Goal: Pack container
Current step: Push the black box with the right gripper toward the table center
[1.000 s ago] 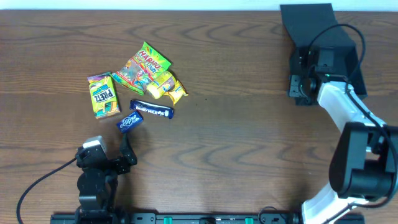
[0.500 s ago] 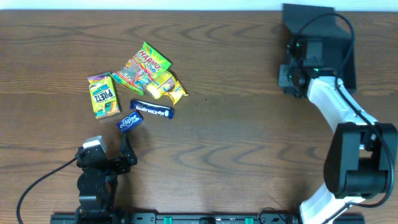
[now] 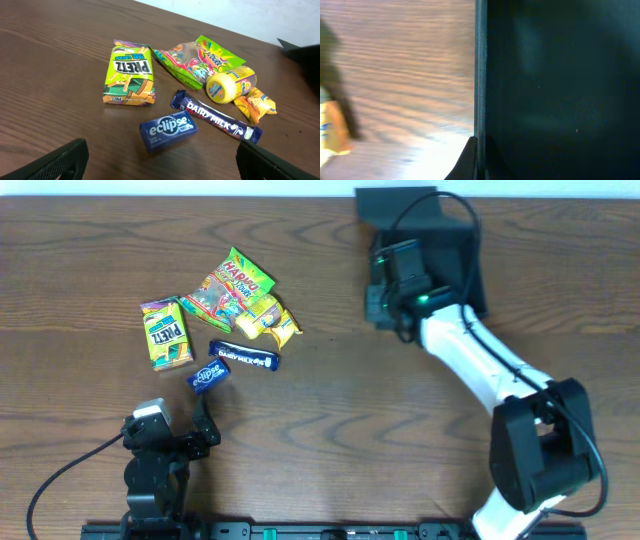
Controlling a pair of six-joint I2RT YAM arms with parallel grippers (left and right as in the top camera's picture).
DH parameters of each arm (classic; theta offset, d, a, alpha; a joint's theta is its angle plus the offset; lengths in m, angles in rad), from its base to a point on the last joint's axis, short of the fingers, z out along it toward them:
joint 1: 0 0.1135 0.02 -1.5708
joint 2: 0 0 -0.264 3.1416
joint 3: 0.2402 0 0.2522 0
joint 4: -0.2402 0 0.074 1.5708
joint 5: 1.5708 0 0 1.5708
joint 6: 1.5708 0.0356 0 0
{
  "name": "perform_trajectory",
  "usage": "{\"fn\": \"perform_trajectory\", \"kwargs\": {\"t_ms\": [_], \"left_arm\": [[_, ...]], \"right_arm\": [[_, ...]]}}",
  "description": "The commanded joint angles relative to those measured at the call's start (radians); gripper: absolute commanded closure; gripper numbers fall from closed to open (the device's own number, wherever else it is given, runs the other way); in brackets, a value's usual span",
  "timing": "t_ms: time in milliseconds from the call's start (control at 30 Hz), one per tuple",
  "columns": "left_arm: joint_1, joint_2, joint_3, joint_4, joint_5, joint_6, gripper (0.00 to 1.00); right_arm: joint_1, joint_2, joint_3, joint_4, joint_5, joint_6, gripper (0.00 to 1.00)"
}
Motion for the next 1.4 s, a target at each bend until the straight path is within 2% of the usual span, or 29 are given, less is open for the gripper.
{"fn": "perform_trajectory", "kwargs": {"t_ms": [0, 267, 533, 1300, 1333, 1367], "left_arm": [[-0.002, -0.006, -0.020, -0.004, 0.003, 0.000, 0.05], [-0.002, -0.006, -0.020, -0.004, 0.003, 0.000, 0.05], [-0.002, -0.006, -0.020, -0.004, 0.003, 0.000, 0.05], [-0.002, -0.006, -0.020, -0.004, 0.003, 0.000, 0.05], [-0.002, -0.006, -0.020, -0.004, 0.003, 0.000, 0.05], [-0.002, -0.006, -0.020, -0.004, 0.003, 0.000, 0.05]], "right_arm": [[0.084, -0.002, 0.026, 0.010, 0.097, 0.127, 0.98], [0.204, 0.000, 0.026, 0.022, 0.154, 0.283, 0.98], [0.264, 0.048, 0.026, 0.077, 0.164, 0.319, 0.98], [0.335, 0.065, 0.026, 0.059, 0.132, 0.394, 0.98], [0.335, 0.065, 0.026, 0.060, 0.132, 0.393, 0.92], [0.335, 0.065, 0.026, 0.063, 0.132, 0.393, 0.71]]}}
